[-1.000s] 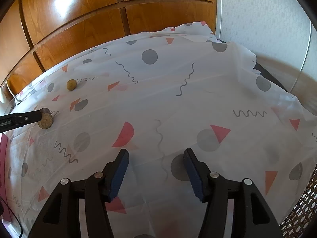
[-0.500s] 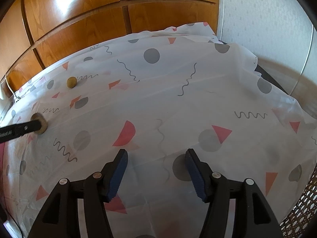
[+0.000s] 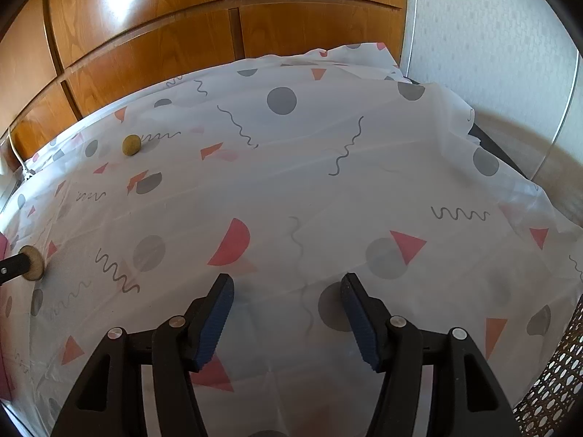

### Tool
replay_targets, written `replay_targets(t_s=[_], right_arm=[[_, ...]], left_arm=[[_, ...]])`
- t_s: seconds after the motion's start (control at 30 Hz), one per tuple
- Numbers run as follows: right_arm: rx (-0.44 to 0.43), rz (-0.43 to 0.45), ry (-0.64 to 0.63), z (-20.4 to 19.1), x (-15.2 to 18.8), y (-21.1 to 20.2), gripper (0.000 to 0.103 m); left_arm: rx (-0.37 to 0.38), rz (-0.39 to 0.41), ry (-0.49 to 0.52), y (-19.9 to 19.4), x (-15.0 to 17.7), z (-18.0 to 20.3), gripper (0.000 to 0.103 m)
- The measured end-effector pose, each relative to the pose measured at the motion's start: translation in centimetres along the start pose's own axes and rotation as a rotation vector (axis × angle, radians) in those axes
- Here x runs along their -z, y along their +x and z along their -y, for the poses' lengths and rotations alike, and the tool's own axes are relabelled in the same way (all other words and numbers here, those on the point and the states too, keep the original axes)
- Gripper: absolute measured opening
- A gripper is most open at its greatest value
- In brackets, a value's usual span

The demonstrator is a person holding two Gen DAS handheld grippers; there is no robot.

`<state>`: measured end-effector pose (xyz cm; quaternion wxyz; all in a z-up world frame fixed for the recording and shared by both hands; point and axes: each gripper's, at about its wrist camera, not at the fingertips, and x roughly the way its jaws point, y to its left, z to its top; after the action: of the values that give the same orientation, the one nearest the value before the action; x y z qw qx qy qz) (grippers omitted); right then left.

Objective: Organize fruits
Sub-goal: 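Carry the dark slice with the left tool into the tray and open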

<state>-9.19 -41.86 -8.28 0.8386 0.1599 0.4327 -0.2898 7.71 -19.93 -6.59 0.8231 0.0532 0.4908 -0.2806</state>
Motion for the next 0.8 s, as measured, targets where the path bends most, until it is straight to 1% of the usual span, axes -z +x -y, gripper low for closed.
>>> replay_targets(t_s=[0.2,0.6,0.8], right_arm=[[0.006,-0.01,0.001,-0.1,-0.1,0.1,0.062],[0.006,-0.023,-0.008,-0.5,-0.2,0.1,0.062],[0.003,-0.025,-0.023,-1.0,-0.1,0.0,0.062]], left_arm=[[-0.008,0.032,-0.026,-2.0,0.8,-1.6,0.026],[0.002,0.11,-0.073,-5.8,1.9,-3.8,0.026],[0.0,0.158,-0.132,-8.5,2.6,-6.1,0.026]])
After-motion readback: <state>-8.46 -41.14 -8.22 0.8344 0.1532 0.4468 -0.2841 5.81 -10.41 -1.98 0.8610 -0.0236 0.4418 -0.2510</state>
